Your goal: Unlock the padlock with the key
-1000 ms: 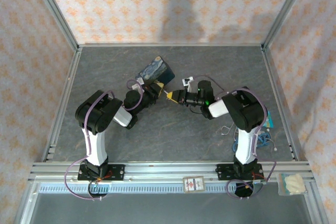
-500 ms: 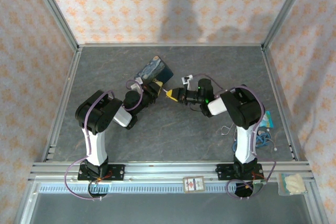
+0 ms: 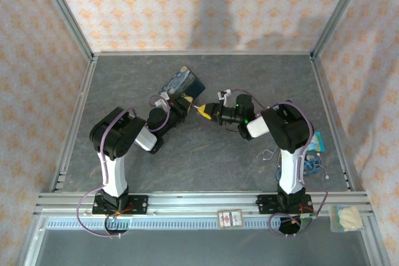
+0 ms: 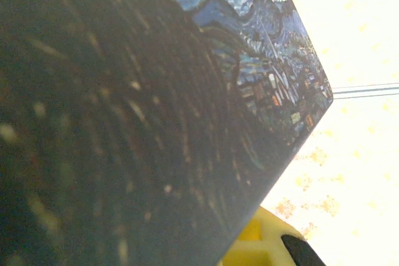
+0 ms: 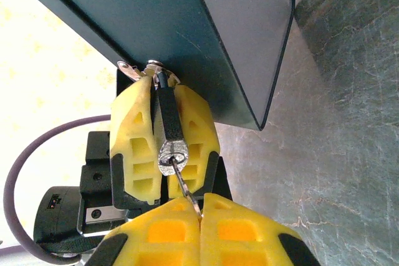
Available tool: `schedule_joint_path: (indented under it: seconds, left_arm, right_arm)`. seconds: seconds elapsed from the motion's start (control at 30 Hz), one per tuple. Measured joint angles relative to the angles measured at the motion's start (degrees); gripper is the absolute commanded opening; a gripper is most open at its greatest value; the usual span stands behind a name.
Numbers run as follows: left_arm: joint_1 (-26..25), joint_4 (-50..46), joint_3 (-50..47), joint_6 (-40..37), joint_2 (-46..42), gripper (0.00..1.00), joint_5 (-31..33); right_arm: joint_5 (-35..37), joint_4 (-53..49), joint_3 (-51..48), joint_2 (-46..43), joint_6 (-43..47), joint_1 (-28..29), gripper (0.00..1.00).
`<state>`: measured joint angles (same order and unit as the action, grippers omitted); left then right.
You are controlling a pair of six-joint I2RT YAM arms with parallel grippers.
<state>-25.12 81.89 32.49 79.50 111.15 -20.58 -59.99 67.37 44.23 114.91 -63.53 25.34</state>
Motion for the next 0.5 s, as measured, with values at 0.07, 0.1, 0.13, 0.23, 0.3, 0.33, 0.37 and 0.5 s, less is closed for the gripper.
schedule_joint_path:
  seconds: [0.07, 0.1, 0.13, 0.23, 0.3, 0.33, 0.37, 0.5]
  left_arm:
    - [-0.13, -0.04, 0.0, 0.09, 0.0, 0.0, 0.17]
    - [-0.24, -0.09, 0.0, 0.2, 0.0, 0.0, 0.39]
    - [-0.33, -0.2, 0.0, 0.22, -0.02, 0.0, 0.61]
    - [-0.35, -1.53, 0.02, 0.96, -0.7, 0.0, 1.27]
    - [-0.35, -2.8, 0.02, 1.51, -1.75, 0.0, 1.68]
    - [-0.35, -3.41, 0.02, 1.66, -2.36, 0.0, 1.99]
    - [-0.35, -4.07, 0.02, 1.68, -2.91, 0.0, 2.16]
    - [-0.39, -5.66, 0.0, 1.81, -4.66, 0.0, 3.5]
  right_arm:
    - [0.76, 1.16, -0.55, -0.02, 0.09, 0.11, 0.0]
    - [1.27, 1.51, -0.74, -0.02, 0.55, 0.15, 0.0]
    - [1.77, 1.66, -0.85, -0.02, 1.2, 0.24, 0.0]
    - [3.28, 1.4, -1.01, -0.35, 4.04, 0.79, 0.0]
    - [4.26, 1.25, -1.03, -0.79, 5.73, 1.18, 0.0]
    - [4.68, 1.22, -1.03, -1.03, 6.43, 1.33, 0.0]
    - [4.98, 1.25, -1.03, -1.25, 6.84, 1.42, 0.0]
    - [6.82, 1.73, -1.03, -1.86, 7.41, 2.21, 0.0]
